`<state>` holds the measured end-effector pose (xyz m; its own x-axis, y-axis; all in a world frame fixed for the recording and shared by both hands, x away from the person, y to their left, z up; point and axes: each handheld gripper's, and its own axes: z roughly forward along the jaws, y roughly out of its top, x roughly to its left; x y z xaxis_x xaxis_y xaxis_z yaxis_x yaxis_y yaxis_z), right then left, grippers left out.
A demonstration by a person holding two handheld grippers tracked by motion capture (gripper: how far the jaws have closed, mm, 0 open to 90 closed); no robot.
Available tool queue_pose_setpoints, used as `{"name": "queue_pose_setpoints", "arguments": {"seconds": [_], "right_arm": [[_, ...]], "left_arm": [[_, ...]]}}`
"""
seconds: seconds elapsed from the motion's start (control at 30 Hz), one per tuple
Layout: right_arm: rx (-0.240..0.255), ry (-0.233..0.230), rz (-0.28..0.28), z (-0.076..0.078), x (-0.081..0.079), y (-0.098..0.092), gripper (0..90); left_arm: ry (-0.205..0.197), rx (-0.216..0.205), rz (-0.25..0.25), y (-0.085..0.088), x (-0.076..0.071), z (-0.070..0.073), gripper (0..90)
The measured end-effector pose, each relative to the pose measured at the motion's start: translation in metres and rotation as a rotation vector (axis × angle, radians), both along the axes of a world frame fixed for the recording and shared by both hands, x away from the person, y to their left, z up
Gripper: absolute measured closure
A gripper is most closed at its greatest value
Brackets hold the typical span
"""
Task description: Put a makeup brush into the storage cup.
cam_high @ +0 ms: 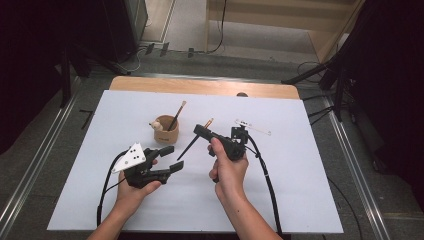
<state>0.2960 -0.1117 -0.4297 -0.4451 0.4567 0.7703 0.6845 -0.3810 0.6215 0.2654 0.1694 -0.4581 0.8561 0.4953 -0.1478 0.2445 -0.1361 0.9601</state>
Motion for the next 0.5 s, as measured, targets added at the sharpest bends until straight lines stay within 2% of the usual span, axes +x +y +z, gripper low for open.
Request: {"name": "queue_pose_setpoints", "arguments": {"seconds": [0.3, 0.5], "right_arm": [[-0.122, -0.084, -0.019, 0.011, -0.004, 0.004, 84.5], [-0.225, -0.150, -0.026, 0.017, -0.007, 0.009, 84.5]], "left_arm": [[0.010, 0.003, 0.013, 0.001, 0.001, 0.001, 39.2], [0.027, 0.014, 0.028, 0.002, 0.002, 0.002, 41.0]]}}
